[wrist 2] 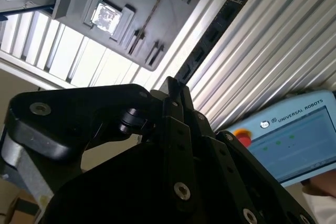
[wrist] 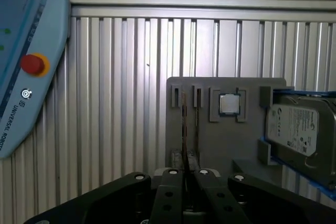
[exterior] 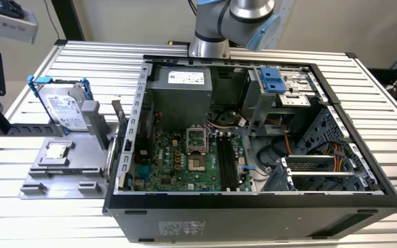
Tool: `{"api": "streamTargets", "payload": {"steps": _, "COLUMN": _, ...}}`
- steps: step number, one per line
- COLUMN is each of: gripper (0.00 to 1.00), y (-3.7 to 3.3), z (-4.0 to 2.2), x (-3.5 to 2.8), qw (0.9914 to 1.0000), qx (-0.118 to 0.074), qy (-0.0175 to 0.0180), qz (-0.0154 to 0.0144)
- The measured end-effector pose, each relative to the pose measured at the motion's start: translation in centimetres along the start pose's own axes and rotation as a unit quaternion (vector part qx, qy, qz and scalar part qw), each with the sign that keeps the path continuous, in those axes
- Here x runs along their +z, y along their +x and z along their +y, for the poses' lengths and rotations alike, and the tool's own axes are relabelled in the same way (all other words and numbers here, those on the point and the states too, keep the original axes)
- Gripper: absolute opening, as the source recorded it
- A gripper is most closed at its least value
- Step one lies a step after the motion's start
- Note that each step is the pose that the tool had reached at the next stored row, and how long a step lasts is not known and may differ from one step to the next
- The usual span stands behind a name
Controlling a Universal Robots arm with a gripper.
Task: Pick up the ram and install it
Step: 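Pick up the ram and move it above insertion slot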
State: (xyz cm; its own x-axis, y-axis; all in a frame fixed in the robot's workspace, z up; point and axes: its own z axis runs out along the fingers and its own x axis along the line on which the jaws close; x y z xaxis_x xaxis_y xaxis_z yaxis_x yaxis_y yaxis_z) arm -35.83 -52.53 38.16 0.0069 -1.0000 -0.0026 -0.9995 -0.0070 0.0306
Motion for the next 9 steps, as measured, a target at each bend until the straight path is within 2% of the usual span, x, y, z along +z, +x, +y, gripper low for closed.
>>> {"api": "streamTargets", "payload": {"steps": 9, "gripper": 0.0, "y": 0.0, "z": 0.05, "x": -1.63, "qw": 1.0, "qx": 0.0, "qy": 0.0, "qz": 0.0}}
